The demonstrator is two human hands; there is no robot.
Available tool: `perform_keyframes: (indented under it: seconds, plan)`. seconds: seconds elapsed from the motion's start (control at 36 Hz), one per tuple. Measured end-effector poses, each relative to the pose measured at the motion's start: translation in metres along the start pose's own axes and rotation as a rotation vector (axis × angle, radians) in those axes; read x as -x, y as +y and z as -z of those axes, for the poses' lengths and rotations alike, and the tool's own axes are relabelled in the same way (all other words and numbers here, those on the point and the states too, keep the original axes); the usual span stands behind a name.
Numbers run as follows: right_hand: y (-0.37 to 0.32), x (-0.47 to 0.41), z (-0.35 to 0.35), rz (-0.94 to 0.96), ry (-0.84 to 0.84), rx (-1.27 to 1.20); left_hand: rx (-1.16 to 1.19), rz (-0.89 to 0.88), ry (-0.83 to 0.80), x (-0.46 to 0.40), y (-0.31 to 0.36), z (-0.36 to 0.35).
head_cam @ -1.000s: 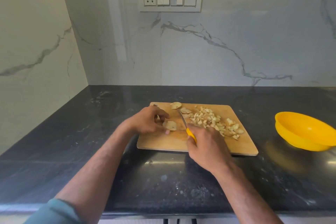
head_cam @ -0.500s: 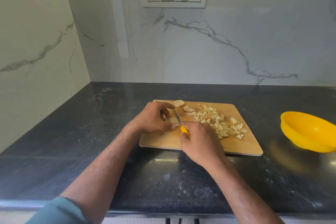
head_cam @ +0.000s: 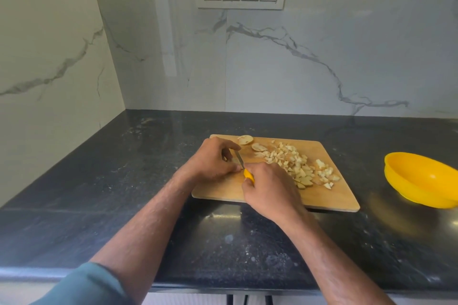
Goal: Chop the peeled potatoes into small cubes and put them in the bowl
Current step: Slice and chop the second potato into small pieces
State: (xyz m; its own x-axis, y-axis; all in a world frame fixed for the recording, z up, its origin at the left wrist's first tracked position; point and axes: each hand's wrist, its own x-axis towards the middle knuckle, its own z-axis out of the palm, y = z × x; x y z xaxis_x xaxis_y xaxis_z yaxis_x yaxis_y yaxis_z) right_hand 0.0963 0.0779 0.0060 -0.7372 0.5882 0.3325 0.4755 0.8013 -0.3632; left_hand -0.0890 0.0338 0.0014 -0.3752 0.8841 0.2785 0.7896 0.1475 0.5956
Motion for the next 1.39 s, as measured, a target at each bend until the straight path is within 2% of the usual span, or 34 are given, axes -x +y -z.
perform_keyframes:
  seconds: [0.47,0.86,1.0,1.14,1.25,1.39]
  plan:
    - [-0.002,-0.003,-0.002,0.009,0.046,-0.003,0.015,0.041,-0.014,0.0,0.0,0.0]
    - [-0.003,-0.001,0.005,-0.015,-0.097,0.054,-0.036,0.044,-0.068,-0.002,0.004,0.0]
    - [0.0,0.012,0.01,0.033,-0.114,0.085,-0.046,0.057,-0.084,-0.002,0.006,0.001]
    - [0.002,0.031,0.023,0.073,-0.126,0.025,-0.098,0.042,-0.119,-0.003,0.008,0.001]
    - [0.012,0.04,0.033,0.032,-0.162,-0.019,-0.097,0.049,-0.125,-0.001,0.008,0.001]
    - [0.02,0.039,0.035,-0.057,-0.003,-0.235,-0.021,0.075,-0.07,0.004,0.006,0.001]
